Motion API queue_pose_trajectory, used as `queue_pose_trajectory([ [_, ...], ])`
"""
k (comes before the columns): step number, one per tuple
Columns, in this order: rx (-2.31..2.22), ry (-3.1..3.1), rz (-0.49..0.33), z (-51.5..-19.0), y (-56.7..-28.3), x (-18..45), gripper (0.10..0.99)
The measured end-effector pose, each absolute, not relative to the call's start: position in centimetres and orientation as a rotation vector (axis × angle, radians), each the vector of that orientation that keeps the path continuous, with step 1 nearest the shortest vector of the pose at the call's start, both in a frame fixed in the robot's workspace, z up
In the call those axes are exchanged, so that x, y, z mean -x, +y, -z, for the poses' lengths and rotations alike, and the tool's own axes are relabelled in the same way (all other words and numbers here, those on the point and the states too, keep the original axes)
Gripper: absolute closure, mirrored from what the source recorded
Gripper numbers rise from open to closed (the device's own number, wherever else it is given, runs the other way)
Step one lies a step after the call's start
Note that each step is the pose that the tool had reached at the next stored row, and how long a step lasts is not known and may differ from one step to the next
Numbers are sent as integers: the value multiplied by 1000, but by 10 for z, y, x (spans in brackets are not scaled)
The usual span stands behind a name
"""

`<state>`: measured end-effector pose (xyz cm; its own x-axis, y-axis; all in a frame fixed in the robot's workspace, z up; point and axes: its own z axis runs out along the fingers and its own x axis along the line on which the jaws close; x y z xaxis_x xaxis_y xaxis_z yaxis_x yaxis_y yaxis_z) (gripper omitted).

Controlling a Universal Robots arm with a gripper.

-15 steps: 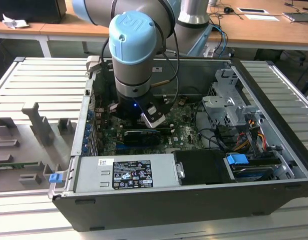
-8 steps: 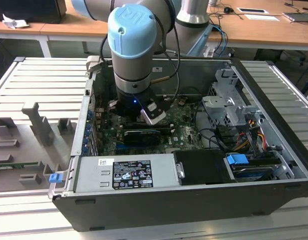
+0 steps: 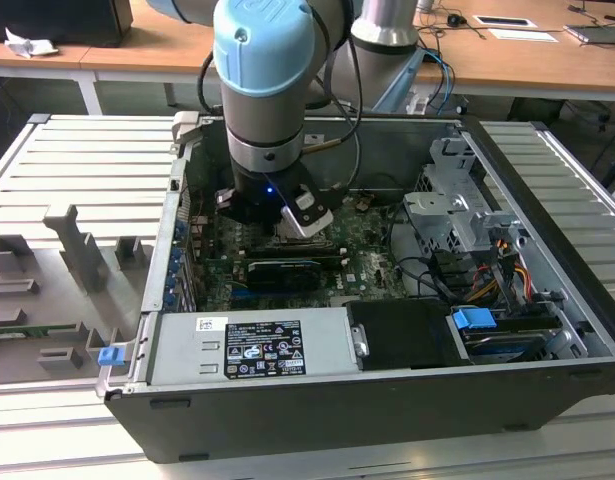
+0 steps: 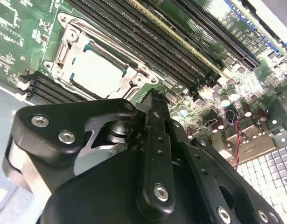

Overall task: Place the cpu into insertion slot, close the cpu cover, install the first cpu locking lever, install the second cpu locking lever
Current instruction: 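Install the second cpu locking lever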

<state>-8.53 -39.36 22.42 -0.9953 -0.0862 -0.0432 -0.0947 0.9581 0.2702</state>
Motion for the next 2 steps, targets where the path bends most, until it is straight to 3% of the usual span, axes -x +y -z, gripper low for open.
queue_pose_trajectory([
  [2, 142, 3078, -427, -225, -394, 85, 980],
])
